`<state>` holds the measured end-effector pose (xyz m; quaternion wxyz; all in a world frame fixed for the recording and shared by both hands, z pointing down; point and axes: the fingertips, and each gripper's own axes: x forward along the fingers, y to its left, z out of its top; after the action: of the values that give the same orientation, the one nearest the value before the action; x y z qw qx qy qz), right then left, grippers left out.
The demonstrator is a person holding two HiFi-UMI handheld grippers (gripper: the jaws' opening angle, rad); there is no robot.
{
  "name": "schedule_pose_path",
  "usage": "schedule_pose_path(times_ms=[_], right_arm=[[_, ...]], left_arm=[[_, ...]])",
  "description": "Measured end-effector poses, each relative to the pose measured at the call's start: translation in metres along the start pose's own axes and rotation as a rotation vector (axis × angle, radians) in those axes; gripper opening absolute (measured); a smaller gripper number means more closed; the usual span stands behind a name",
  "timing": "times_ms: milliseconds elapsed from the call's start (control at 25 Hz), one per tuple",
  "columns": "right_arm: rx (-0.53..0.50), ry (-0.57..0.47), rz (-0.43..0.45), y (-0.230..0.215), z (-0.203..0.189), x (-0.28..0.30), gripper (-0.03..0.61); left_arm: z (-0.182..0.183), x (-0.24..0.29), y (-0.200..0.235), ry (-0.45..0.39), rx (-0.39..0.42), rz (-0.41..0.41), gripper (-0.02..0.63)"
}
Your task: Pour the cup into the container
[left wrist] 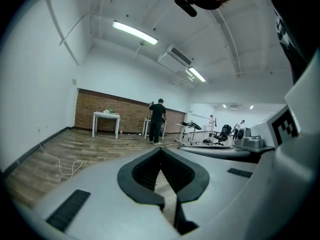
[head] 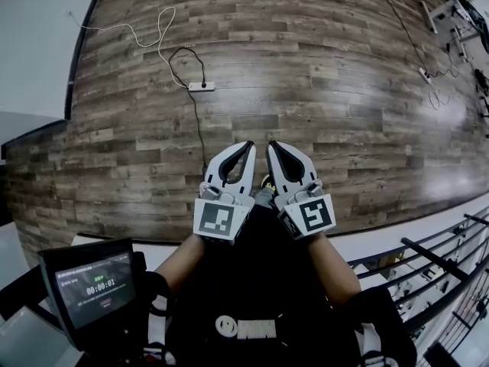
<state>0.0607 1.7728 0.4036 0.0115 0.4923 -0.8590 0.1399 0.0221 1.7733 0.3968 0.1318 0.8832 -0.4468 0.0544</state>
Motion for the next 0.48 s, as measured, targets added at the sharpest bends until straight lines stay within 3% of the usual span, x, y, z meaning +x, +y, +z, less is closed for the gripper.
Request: schedule_pose_path(times_ms=[480], right_arm=[[0.018, -0.005, -0.024, 0.014, -0.006, 0.010, 0.003]], left_arm=[[-0.002, -0.016, 0.024, 0.005, -0.008, 0.028, 0.000]])
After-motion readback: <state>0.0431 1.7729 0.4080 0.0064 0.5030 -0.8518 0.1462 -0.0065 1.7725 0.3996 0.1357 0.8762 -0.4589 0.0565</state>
